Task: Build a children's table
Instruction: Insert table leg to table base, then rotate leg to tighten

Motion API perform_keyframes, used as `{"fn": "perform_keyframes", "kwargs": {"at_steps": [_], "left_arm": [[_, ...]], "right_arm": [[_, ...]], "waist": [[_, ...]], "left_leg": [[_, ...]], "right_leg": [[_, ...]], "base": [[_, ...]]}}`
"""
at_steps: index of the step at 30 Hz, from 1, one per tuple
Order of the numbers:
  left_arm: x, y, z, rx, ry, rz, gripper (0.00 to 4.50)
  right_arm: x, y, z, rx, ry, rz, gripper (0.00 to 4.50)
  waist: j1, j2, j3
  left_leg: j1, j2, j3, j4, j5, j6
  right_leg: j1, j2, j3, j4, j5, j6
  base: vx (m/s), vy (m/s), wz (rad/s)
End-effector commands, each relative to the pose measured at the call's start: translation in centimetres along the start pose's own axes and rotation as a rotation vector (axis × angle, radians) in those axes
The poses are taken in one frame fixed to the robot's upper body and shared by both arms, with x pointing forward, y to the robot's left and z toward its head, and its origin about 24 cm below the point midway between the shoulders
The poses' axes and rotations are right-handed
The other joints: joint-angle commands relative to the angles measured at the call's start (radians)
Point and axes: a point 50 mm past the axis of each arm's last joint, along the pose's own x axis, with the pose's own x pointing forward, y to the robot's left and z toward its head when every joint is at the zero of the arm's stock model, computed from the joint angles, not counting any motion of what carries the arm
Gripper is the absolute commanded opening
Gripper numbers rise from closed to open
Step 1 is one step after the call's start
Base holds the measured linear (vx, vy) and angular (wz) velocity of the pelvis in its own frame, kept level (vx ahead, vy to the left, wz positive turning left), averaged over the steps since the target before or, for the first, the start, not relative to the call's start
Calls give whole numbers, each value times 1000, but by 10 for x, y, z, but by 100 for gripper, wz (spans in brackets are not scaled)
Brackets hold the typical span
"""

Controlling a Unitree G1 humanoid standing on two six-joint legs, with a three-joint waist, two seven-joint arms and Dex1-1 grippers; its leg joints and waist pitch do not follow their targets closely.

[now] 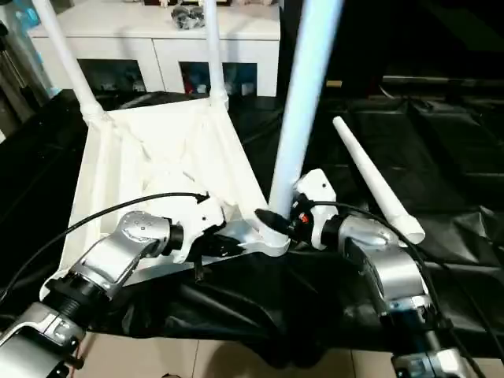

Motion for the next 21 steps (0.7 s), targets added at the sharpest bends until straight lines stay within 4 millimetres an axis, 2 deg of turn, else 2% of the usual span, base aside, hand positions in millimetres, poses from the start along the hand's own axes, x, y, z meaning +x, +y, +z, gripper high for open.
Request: {"fn": "perform_keyframes", "kwargs": {"at_steps": [1,6,7,11,21], "left_arm": [[1,-7,5,56,-25,-78,0],[-2,-14,7,114,-37,-177,0],[-4,-16,9,136,-45,-214,0],[-7,-16,10,144,-44,-252,0],[-11,-2,8,148,-15,-161,0]], "right_arm": [[6,17,-33,98,107,120,188],[1,22,-35,94,102,222,188],[-2,24,-36,71,107,267,188],[-6,28,-39,49,127,328,188],[-9,35,-43,14,134,360,188]], "waist": [[-2,-9,-46],[6,-6,-46],[8,-3,-46],[12,-4,-45],[14,-7,-41]], "left_leg": [[23,62,-38,-81,-379,-4],[27,65,-36,-81,-373,3],[29,67,-36,-82,-378,-2],[29,68,-36,-85,-391,-8],[32,68,-38,-86,-419,-16]], "right_leg": [[19,-70,41,-88,-347,-198],[19,-70,42,-86,-320,-214],[17,-70,43,-85,-318,-217],[19,-70,43,-83,-310,-225],[15,-73,45,-91,-388,-208]], "base": [[0,0,0],[0,0,0],[0,0,0],[0,0,0],[0,0,0]]}}
